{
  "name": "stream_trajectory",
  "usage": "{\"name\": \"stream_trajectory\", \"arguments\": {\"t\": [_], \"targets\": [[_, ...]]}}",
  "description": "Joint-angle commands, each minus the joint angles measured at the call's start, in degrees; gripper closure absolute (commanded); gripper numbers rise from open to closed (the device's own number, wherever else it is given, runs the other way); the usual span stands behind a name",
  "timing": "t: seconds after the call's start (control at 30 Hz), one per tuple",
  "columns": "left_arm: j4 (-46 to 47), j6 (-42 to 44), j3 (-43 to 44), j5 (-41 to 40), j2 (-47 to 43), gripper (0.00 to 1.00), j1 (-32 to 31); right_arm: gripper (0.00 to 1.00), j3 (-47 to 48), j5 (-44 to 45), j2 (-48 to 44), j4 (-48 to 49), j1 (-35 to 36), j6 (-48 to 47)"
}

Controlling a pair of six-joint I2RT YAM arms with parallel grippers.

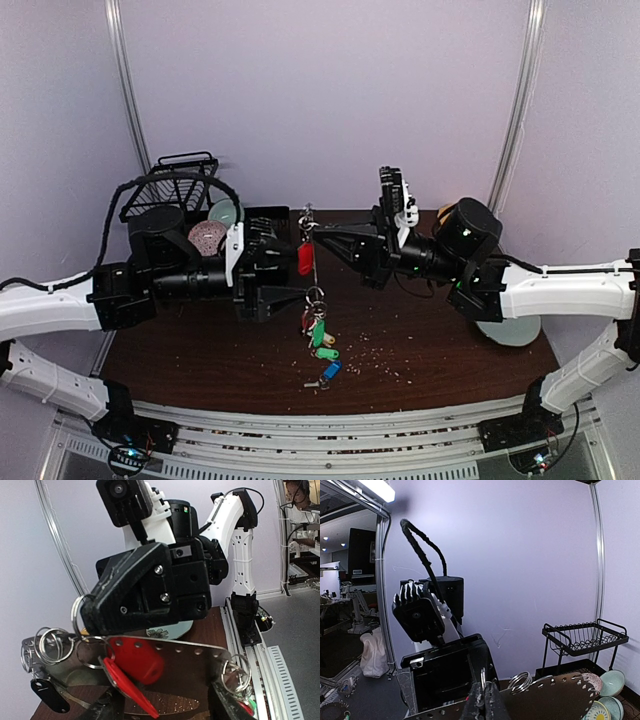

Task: Put the keys on the keyring

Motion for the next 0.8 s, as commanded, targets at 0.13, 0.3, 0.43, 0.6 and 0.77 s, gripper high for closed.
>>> {"name": "stream_trajectory", "arguments": {"t": [0.13, 0.3, 0.43, 0.6, 0.77], "targets": [[3.71, -2.07, 1.89, -6.35, 1.24, 0.56, 0.18, 1.0, 1.3, 0.4, -1.06, 1.94, 0.85, -0.95], [6.18, -4.19, 1.29, -10.24, 1.26, 0.7, 0.2, 1.0, 1.69, 0.86, -0.68, 0.65, 1.61, -2.06], [8.82, -5.43, -0.02, -10.39, 0.56, 1.0, 0.24, 1.0, 1.34, 1.76, -0.59, 1.96, 2.05, -1.27], [8.31, -5.6, -1.13, -9.68, 2.79, 1.0, 0.23, 1.0, 1.17, 4.25, 0.82, 7.89, 2.98, 2.14], [9.1, -7.72, 0.21, -4.64, 7.49, 1.0, -0.02, 1.0, 0.22, 9.04, 2.48, 13.95, 4.19, 3.19]]}}
